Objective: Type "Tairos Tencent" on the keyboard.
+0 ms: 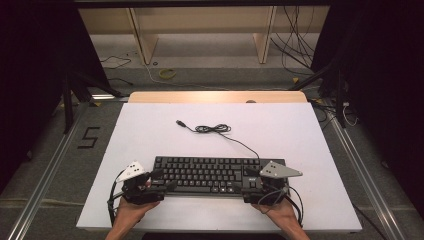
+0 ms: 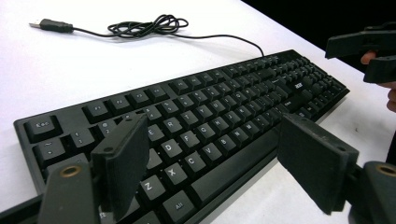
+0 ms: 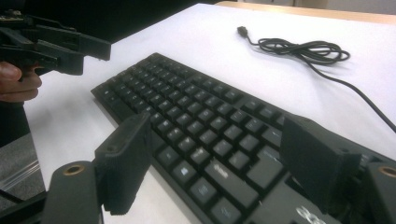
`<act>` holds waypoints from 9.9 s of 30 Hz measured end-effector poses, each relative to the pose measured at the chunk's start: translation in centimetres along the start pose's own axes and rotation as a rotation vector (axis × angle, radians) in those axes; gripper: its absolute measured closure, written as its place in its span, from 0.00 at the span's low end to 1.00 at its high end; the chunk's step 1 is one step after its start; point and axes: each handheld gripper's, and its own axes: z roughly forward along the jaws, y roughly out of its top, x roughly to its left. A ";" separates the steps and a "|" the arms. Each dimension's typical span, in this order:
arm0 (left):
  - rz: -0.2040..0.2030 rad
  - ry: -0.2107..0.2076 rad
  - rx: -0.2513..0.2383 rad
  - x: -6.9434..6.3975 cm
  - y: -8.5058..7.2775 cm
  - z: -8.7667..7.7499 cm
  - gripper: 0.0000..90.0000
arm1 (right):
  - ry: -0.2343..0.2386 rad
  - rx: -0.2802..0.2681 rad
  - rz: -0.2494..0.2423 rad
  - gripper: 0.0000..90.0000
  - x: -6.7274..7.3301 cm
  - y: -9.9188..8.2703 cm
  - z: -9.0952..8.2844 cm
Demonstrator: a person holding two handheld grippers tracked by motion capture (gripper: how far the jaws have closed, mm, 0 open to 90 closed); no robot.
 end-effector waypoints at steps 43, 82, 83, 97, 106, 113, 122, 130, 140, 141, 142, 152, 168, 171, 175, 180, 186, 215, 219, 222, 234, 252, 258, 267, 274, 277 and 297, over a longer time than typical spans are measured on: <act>-0.067 0.147 0.165 2.0 -0.6 -0.4 0.78 | 0.077 0.145 -0.034 0.76 2.6 4.3 10.4; -0.059 0.213 0.244 3.0 -0.9 0.1 0.99 | 0.047 0.272 -0.052 1.00 4.3 4.4 16.4; -0.059 0.212 0.245 3.0 -0.9 0.1 0.99 | 0.044 0.281 -0.055 1.00 4.3 4.4 16.6; -0.056 0.217 0.269 3.1 -0.9 0.3 0.99 | 0.025 0.315 -0.069 1.00 4.7 4.2 17.3; -0.059 0.212 0.259 2.8 -0.8 0.4 0.98 | 0.032 0.288 -0.031 1.00 4.7 4.3 16.8; -0.063 0.205 0.250 2.8 -0.7 0.3 0.98 | 0.032 0.288 -0.031 1.00 4.7 4.3 16.8; -0.062 0.174 0.193 2.4 -0.2 0.0 0.82 | 0.058 0.226 -0.024 0.88 4.5 4.9 15.0; -0.070 0.142 0.150 2.1 0.5 0.0 0.66 | 0.099 0.179 -0.010 0.61 4.0 5.1 13.4; -0.064 0.123 0.135 2.1 1.3 0.8 0.45 | 0.122 0.153 -0.008 0.42 4.0 4.9 11.7; -0.059 0.123 0.135 2.1 1.5 0.9 0.43 | 0.124 0.152 -0.007 0.41 3.9 4.7 11.3; -0.059 0.123 0.135 2.1 1.5 0.9 0.42 | 0.124 0.152 -0.007 0.41 3.9 4.7 11.3; -0.056 0.124 0.135 2.2 2.4 2.0 0.37 | 0.129 0.142 0.003 0.38 3.3 3.6 9.9; -0.061 0.173 0.164 2.9 2.7 2.5 0.46 | 0.128 0.139 -0.001 0.34 3.3 3.2 9.3; -0.060 0.180 0.177 3.1 2.6 2.5 0.56 | 0.128 0.136 0.002 0.34 3.3 3.2 9.2; -0.026 0.183 0.200 3.1 2.3 2.5 0.70 | 0.125 0.135 -0.001 0.34 3.2 3.1 9.1; 0.002 0.186 0.232 2.8 2.1 2.7 0.85 | 0.121 0.132 0.001 0.34 3.1 3.0 9.0; 0.010 0.182 0.257 2.8 1.8 2.8 0.99 | 0.117 0.132 0.001 0.33 3.0 3.0 8.9; -0.002 0.188 0.287 2.7 1.5 3.1 0.95 | 0.112 0.124 0.004 0.33 2.9 3.1 8.8; -0.020 0.172 0.262 2.7 1.7 2.8 0.88 | 0.110 0.123 0.006 0.33 2.8 3.1 8.7; -0.032 0.153 0.247 2.7 1.8 2.5 0.82 | 0.108 0.124 0.004 0.33 2.8 3.1 8.8; -0.043 0.114 0.212 2.2 1.8 2.3 0.57 | 0.094 0.133 0.006 0.42 2.6 3.3 9.4; -0.026 0.078 0.121 1.3 1.6 1.4 0.40 | 0.019 0.195 0.000 0.84 1.9 3.9 11.1; -0.018 0.067 0.109 1.0 1.4 1.3 0.38 | -0.007 0.229 -0.014 0.96 1.8 3.8 11.7; -0.015 0.067 0.101 0.9 1.2 0.9 0.36 | -0.021 0.273 -0.021 1.00 1.7 3.4 12.5; -0.016 0.067 0.102 0.9 1.0 0.8 0.35 | -0.026 0.282 -0.018 1.00 1.6 3.2 12.7; -0.015 0.067 0.100 0.8 1.0 0.8 0.35 | -0.026 0.285 -0.019 1.00 1.5 3.2 12.8; -0.009 0.068 0.085 0.8 1.0 0.7 0.32 | -0.041 0.301 -0.032 1.00 1.7 2.9 13.2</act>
